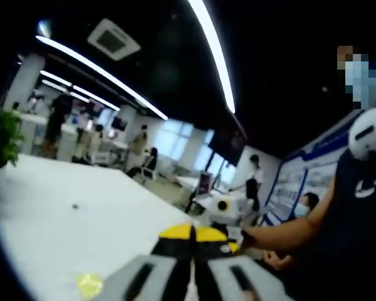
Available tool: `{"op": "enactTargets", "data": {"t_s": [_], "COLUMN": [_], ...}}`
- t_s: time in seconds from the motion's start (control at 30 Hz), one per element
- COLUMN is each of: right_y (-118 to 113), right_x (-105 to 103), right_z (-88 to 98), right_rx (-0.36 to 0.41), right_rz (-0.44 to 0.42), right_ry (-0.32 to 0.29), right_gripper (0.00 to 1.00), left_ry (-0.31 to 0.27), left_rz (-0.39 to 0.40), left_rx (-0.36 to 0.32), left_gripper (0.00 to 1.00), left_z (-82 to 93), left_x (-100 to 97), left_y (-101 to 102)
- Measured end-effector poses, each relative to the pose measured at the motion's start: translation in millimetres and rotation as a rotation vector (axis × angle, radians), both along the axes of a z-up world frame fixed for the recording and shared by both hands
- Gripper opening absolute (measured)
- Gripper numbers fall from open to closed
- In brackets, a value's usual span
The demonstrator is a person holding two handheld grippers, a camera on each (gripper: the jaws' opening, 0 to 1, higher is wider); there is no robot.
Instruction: Compare the silicone blocks by pressing each to a similar depth, holding the contact briefly, and releasing to observe deformation and rebound differences across the visible hardness samples.
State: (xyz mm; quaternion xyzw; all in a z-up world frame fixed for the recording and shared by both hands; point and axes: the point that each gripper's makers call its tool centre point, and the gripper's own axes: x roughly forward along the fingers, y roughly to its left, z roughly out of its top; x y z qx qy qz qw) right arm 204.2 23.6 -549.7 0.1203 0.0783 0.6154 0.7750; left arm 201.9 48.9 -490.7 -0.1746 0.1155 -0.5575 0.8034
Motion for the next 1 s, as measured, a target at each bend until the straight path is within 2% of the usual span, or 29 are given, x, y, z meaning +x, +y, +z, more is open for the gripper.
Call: {"op": "enactTargets", "data": {"t_s": [0.37,0.43,0.6,0.67,0.83,0.9,1.0], "right_y": [24,25,25,25,20,18,15], "right_x": [-9,-8,-9,-12,-12,-12,-11], "right_z": [5.0,3.6,1.9,0.6,1.3,1.1,-0.5], "right_rx": [0.003,-0.006,-0.018,-0.026,-0.038,-0.050,-0.068], "right_rz": [0.051,0.055,0.056,0.065,0.054,0.053,0.052], "right_ry": [-0.038,-0.025,-0.020,0.001,0.001,0.016,0.027], "right_gripper": [0.36,0.27,0.21,0.19,0.15,0.13,0.10], "left_ry": [0.009,0.023,0.022,0.019,-0.005,-0.037,-0.028], "left_rz": [0.010,0.016,0.017,0.015,0.002,0.001,-0.016], "left_rx": [-0.063,-0.087,-0.095,-0.087,-0.082,-0.073,-0.075], "left_gripper": [0.00,0.00,0.00,0.00,0.00,0.00,0.00], "left_z": [8.6,9.5,7.7,6.2,6.1,5.6,3.4], "left_x": [-3.2,-2.1,-2.4,-2.0,-2.6,-1.9,-0.6], "left_y": [7,9,8,7,2,0,-2]}}
